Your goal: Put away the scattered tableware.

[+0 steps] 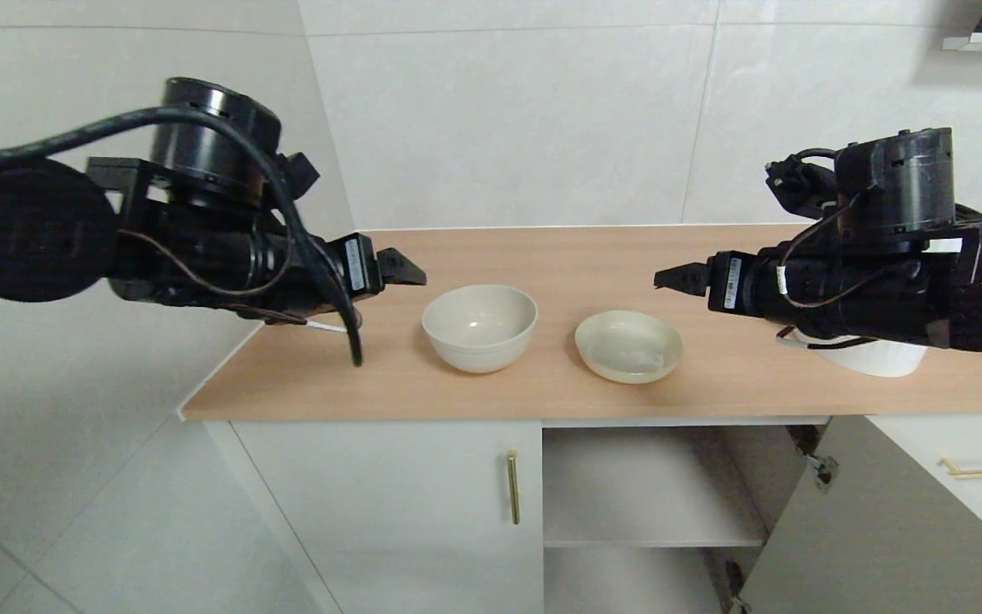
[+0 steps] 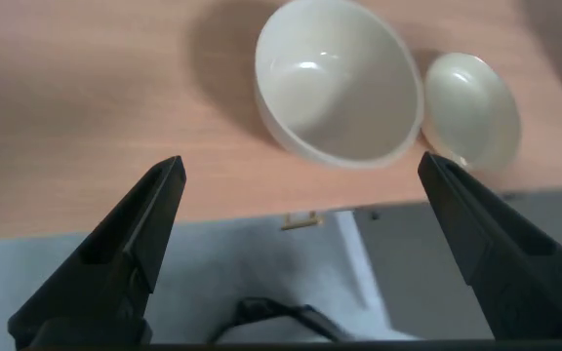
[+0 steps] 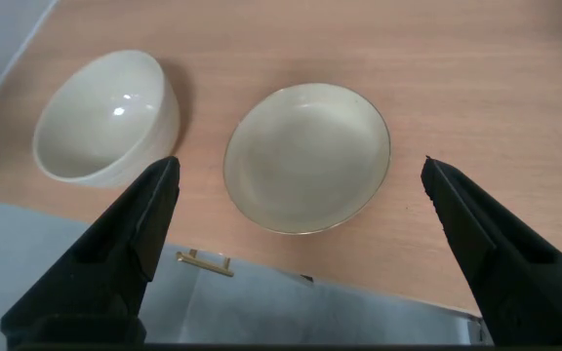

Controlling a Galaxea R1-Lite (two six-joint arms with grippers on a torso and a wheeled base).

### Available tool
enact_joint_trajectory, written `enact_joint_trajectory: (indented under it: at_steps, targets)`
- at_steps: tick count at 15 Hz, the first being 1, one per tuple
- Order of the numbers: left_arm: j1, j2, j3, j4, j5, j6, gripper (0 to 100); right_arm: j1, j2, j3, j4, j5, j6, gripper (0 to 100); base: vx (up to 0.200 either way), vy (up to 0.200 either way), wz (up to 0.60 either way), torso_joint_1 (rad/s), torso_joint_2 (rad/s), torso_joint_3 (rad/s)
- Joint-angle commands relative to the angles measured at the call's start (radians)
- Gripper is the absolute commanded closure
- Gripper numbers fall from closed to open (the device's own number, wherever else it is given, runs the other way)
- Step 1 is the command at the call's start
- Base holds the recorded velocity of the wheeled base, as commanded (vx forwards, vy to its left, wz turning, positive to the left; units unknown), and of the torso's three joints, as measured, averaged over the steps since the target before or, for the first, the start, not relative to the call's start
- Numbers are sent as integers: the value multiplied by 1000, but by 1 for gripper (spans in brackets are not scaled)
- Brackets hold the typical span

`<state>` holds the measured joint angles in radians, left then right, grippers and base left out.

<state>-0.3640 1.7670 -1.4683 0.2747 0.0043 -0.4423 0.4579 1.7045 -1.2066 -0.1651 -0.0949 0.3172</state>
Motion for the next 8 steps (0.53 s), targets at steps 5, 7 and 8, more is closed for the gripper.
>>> enact_joint_trajectory:
  at_steps: [5, 7, 8]
  targets:
    - [-38, 239, -130, 1, 155, -75, 0, 4, 1, -1, -2, -9, 0, 0, 0, 0, 0, 0, 0, 0]
    - [-38, 267, -141, 1, 175, -75, 0, 7, 3, 1, -2, -12, 0, 0, 0, 0, 0, 0, 0, 0]
    - [-38, 279, -149, 1, 178, -75, 0, 7, 3, 1, -2, -14, 0, 0, 0, 0, 0, 0, 0, 0]
